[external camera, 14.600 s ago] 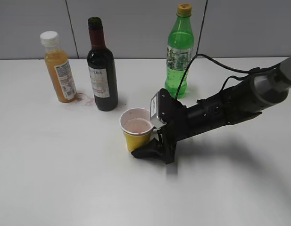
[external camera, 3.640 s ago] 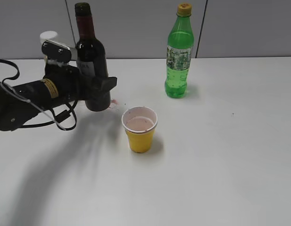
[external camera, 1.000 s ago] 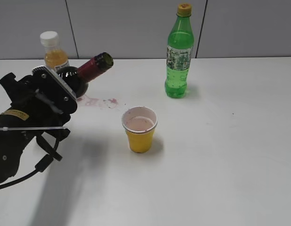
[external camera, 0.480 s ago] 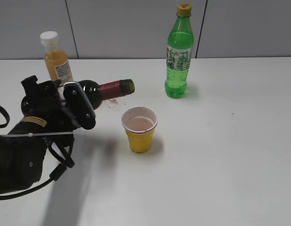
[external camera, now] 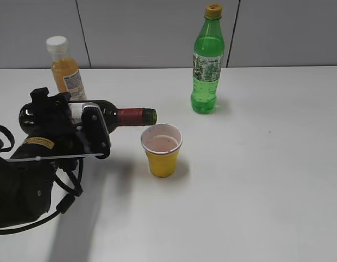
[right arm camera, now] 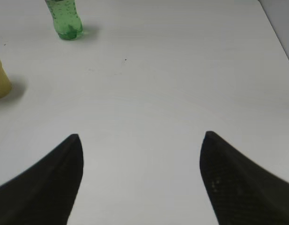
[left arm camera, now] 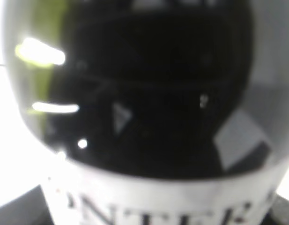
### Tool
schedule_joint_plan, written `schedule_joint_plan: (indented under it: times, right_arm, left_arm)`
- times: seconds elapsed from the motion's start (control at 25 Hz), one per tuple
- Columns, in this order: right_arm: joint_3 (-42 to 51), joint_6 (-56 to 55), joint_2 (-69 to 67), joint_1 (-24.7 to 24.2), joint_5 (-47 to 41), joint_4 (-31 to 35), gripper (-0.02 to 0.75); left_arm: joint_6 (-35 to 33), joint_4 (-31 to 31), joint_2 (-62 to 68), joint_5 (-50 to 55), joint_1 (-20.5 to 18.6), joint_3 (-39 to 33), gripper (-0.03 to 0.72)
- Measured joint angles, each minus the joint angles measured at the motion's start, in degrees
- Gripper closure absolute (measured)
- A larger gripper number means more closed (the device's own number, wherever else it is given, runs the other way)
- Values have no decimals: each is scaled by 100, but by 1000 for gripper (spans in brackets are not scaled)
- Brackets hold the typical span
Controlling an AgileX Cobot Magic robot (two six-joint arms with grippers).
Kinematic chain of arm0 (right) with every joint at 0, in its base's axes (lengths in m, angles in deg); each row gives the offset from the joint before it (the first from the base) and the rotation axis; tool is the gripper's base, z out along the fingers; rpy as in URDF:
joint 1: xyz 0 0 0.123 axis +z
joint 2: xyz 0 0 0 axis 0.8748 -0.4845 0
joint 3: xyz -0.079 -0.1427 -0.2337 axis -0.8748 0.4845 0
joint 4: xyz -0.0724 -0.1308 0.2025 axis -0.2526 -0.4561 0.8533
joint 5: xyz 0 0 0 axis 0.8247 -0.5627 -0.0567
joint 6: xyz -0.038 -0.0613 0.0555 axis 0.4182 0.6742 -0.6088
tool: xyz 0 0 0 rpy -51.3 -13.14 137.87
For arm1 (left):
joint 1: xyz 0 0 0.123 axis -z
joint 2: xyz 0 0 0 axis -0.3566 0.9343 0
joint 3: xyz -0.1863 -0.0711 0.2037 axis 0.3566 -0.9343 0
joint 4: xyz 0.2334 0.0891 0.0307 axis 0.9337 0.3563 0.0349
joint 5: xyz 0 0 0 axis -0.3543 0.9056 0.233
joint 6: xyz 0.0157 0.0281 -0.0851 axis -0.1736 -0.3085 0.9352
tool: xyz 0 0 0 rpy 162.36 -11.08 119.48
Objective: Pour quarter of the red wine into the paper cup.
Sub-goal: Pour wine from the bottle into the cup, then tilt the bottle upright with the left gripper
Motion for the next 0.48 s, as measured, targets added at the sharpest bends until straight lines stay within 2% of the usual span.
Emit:
schedule_joint_plan:
  times: [0.16, 0.48]
  right_arm:
    - [0, -5, 0, 0, 0, 0, 152]
    - [0, -5, 0, 0, 0, 0, 152]
  left_arm:
    - [-418, 0, 0, 0, 0, 0, 159]
    - [-821, -6, 0, 0, 0, 0, 159]
